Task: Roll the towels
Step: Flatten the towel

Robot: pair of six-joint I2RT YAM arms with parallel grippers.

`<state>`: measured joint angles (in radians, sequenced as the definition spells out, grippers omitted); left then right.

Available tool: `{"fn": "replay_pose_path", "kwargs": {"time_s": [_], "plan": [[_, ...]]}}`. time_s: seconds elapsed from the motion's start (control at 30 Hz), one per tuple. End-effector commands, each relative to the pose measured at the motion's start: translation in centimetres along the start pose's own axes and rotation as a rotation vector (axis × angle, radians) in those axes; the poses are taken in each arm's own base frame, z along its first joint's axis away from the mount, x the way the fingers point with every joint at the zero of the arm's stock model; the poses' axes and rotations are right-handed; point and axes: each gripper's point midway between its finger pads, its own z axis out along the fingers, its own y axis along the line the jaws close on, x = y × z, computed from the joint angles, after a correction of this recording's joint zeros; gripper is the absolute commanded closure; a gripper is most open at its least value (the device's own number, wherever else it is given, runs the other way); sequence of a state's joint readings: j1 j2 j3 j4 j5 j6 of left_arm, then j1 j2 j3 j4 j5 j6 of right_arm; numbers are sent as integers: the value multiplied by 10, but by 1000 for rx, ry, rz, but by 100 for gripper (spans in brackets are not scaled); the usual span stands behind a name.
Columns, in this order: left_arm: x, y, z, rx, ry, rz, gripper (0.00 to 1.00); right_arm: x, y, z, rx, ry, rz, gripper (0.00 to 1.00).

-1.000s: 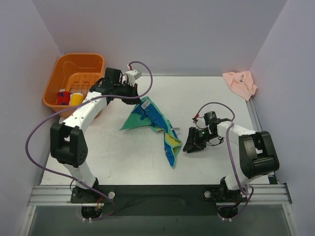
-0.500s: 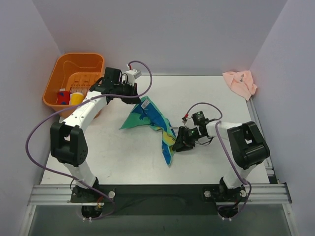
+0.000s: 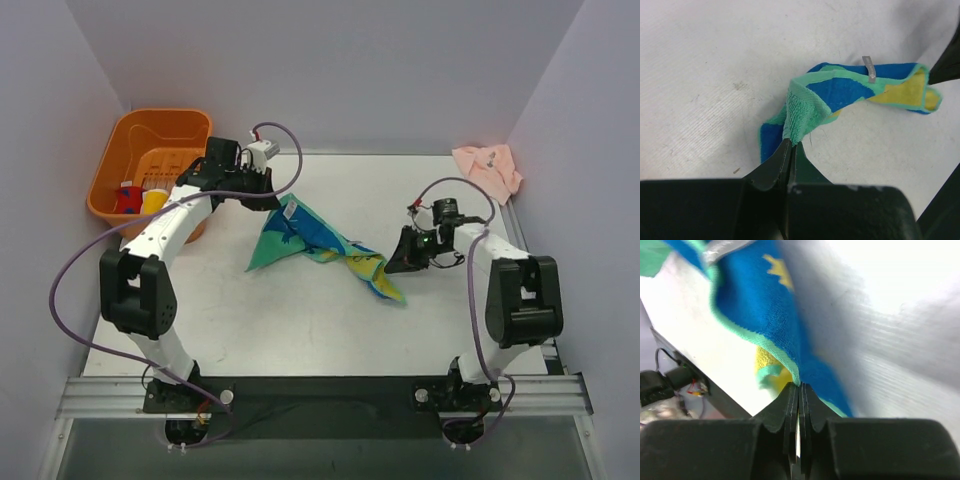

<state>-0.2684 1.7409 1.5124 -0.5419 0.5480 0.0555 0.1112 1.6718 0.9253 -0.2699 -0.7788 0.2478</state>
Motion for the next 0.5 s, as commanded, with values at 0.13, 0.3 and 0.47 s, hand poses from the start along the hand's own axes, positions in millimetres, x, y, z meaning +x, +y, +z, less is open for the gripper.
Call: {"fn": "replay_pose_path", "kwargs": {"time_s": [0.13,0.3,0.47], "plan": [[-28,-20,-49,22,-90,99,100,-3,31,-97,85,-29,-480,100],[4,-43,-83,97,-47,176,100,21,33,-142,148,-4,-653,100],[37,-80,-129,180,-54,208,100,49,38,-174,189,3,-759,100]]}}
